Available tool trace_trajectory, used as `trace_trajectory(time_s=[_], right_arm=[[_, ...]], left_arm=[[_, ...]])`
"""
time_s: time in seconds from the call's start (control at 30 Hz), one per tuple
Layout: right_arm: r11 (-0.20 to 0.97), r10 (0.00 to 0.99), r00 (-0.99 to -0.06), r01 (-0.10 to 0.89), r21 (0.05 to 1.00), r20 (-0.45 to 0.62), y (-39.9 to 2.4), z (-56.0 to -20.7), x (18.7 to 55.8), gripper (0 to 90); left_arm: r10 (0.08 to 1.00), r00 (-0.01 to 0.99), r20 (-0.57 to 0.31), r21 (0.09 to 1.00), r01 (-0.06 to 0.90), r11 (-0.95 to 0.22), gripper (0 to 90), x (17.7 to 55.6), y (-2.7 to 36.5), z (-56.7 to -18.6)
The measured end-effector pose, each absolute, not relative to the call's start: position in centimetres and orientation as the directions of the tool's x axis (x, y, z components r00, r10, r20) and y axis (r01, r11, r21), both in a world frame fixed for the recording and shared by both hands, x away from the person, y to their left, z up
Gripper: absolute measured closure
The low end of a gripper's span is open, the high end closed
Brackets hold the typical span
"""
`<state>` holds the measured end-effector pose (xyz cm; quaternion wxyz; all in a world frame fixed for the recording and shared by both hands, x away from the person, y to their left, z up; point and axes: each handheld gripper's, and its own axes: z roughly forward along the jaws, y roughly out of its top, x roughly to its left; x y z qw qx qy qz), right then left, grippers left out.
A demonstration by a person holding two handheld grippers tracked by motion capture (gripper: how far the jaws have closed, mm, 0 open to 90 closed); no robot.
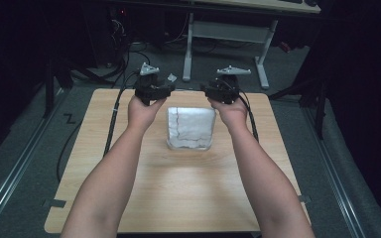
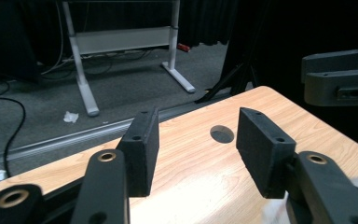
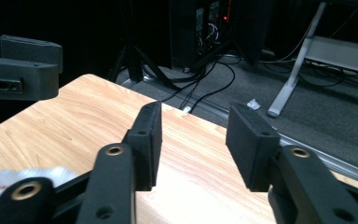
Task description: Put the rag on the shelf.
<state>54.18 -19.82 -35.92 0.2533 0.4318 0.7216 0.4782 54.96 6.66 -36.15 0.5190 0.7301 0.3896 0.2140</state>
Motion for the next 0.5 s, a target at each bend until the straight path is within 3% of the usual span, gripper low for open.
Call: trace_trajectory(time_s=[0.5], right_arm=[[0.224, 0.858, -0.513, 0.332, 0.916, -0.023, -20.3, -36.7, 49.5, 47.9]], left_arm=[[0.809, 0.584, -0.073, 0.933, 0.326, -0.151, 43.9, 50.3, 9.2, -36.1]])
